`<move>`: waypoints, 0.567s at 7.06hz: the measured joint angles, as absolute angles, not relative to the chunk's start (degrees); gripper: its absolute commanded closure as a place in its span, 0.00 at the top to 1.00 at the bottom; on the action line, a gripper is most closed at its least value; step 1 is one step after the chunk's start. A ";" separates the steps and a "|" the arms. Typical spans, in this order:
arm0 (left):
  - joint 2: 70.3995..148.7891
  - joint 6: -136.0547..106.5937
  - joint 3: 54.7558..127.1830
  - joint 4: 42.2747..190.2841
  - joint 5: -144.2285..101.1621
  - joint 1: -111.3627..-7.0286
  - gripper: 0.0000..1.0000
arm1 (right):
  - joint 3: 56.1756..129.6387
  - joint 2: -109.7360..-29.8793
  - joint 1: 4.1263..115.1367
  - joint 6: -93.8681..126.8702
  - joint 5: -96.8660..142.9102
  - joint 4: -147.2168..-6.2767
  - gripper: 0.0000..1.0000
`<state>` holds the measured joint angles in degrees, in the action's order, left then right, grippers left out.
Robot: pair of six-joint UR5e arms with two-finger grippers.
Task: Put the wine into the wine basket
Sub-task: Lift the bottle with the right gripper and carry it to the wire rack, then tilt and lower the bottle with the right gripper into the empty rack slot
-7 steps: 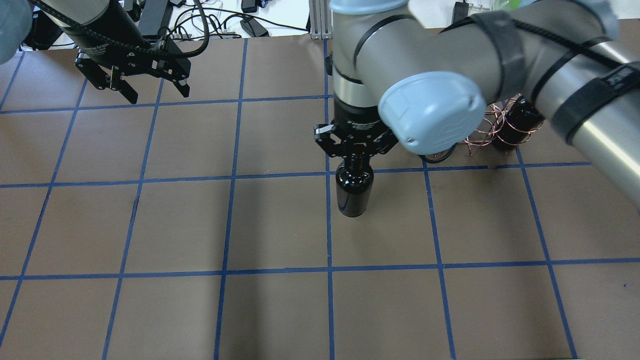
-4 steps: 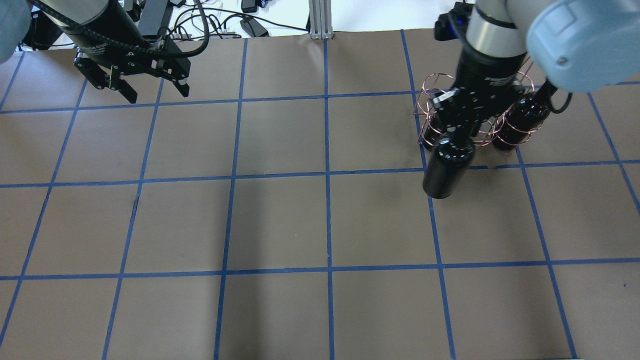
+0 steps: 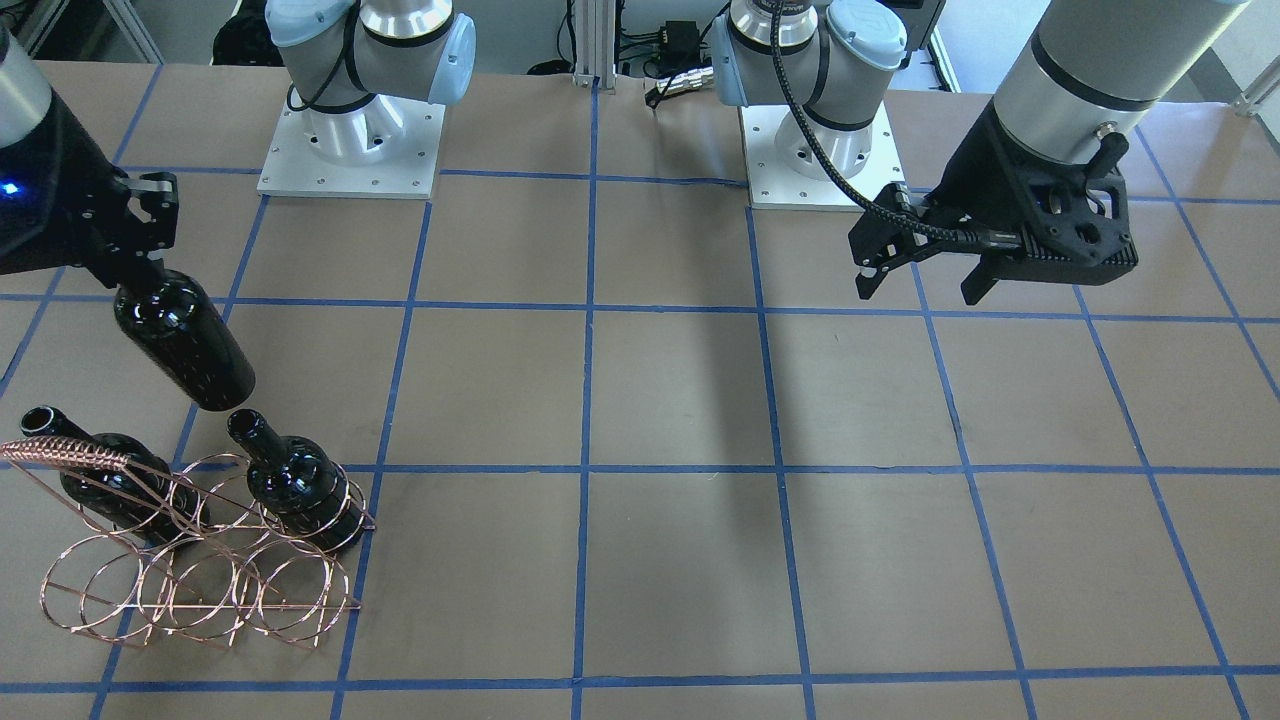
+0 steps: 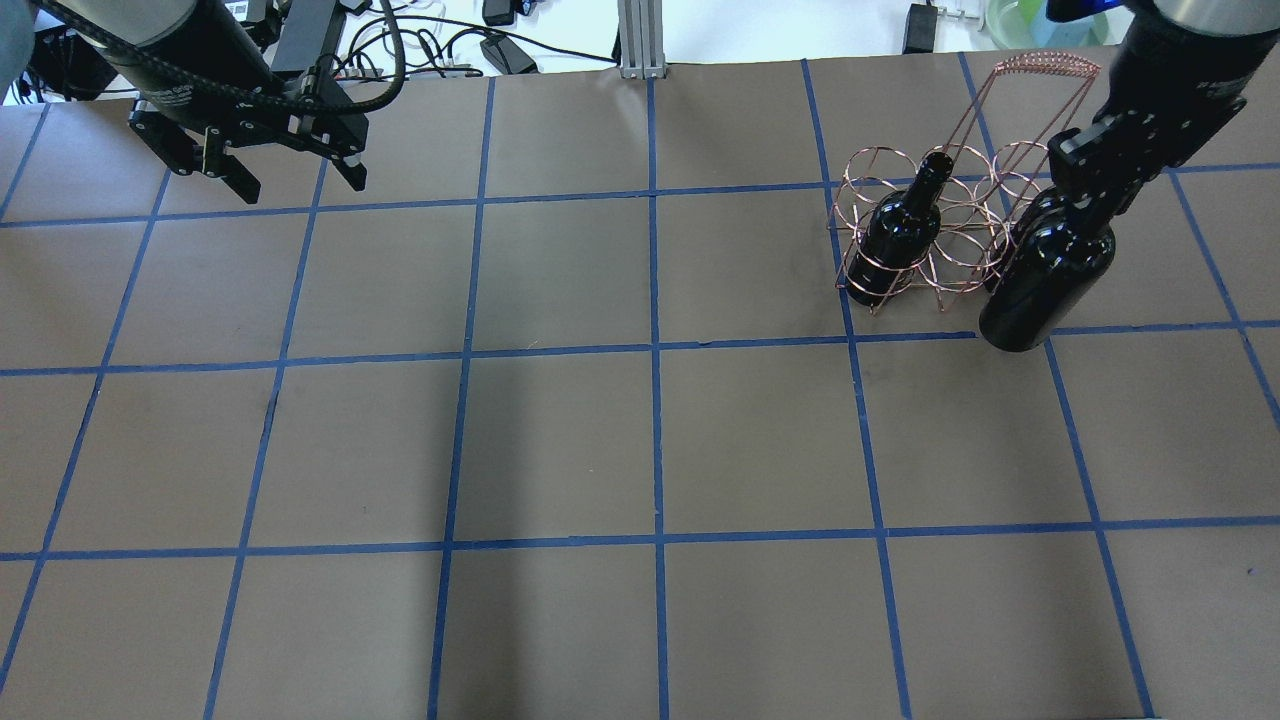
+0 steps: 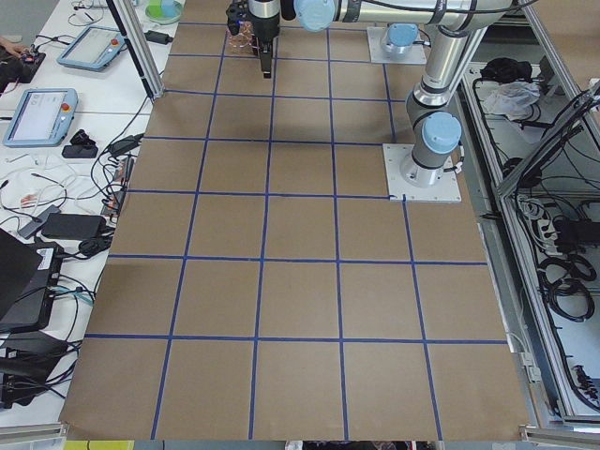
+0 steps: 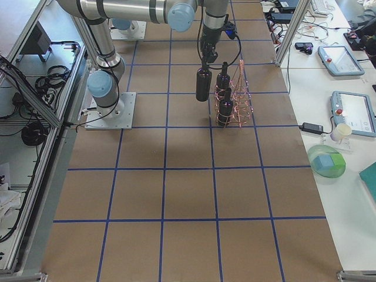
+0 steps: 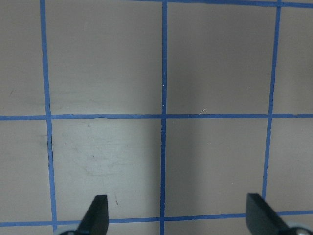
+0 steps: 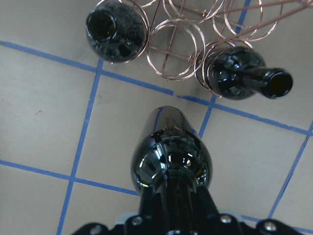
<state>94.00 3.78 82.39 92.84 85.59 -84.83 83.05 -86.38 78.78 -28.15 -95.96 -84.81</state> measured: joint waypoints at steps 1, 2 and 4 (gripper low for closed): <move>93.97 3.91 82.41 92.87 85.84 -84.72 1.00 | 79.50 -84.58 78.70 -28.34 -95.61 -84.84 0.00; 93.77 4.07 82.41 92.89 85.97 -84.75 1.00 | 75.62 -81.69 78.68 -28.43 -94.76 -85.04 0.00; 92.57 4.10 82.37 93.07 85.68 -85.95 1.00 | 71.71 -77.31 78.71 -28.49 -92.62 -87.50 0.00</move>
<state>92.57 4.10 82.37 93.07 85.68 -85.95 71.71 -77.31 78.71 -28.49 -92.62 -87.50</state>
